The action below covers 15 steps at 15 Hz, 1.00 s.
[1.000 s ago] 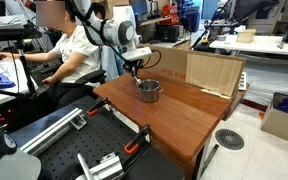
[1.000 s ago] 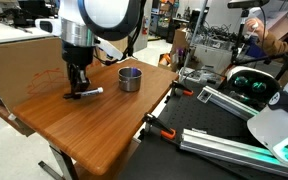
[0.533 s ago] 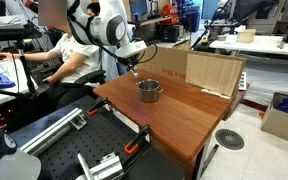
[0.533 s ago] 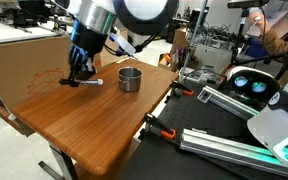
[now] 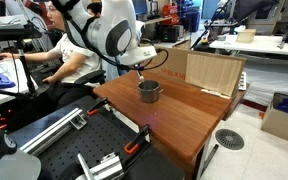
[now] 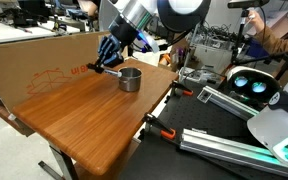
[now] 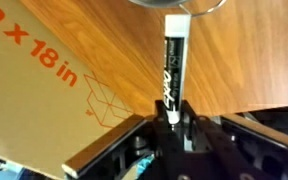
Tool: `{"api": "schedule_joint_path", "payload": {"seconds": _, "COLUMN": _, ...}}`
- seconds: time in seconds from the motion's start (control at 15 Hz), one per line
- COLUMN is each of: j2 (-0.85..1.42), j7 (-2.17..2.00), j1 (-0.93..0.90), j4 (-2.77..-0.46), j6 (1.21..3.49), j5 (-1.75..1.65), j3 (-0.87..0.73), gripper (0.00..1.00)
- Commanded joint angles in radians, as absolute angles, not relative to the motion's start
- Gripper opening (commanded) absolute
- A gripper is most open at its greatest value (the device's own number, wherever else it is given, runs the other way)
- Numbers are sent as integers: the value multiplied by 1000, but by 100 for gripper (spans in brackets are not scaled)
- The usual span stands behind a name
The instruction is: Put the marker in the pot
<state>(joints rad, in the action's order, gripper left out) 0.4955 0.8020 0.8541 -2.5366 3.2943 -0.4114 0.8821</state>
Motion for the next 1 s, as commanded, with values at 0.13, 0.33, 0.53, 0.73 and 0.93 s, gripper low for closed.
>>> {"api": "schedule_joint_path", "payload": {"seconds": 0.13, "j2": 565, "j7": 825, "j1": 1129, "j4": -2545, "j6": 3244, "j5": -512, "j3": 1103, "gripper": 5}}
{"api": "schedule_joint_path", "payload": {"seconds": 0.33, "j2": 611, "j7": 841, "j1": 1201, "j4": -2539, "j6": 3202, "j5": -530, "j3": 1154, "gripper": 5}}
{"api": "schedule_joint_path", "payload": {"seconds": 0.53, "j2": 634, "j7": 870, "j1": 1225, "j4": -2551, "j6": 3215, "j5": -541, "j3": 1135, "gripper": 5}}
{"api": "schedule_joint_path", "payload": {"seconds": 0.73, "j2": 672, "j7": 918, "j1": 1234, "j4": -2553, "j6": 3187, "j5": -543, "j3": 1113, "gripper": 5}}
{"api": "schedule_joint_path", "payload": {"seconds": 0.93, "j2": 695, "j7": 928, "j1": 1212, "j4": -2545, "j6": 3180, "j5": -572, "j3": 1074, "gripper": 5}}
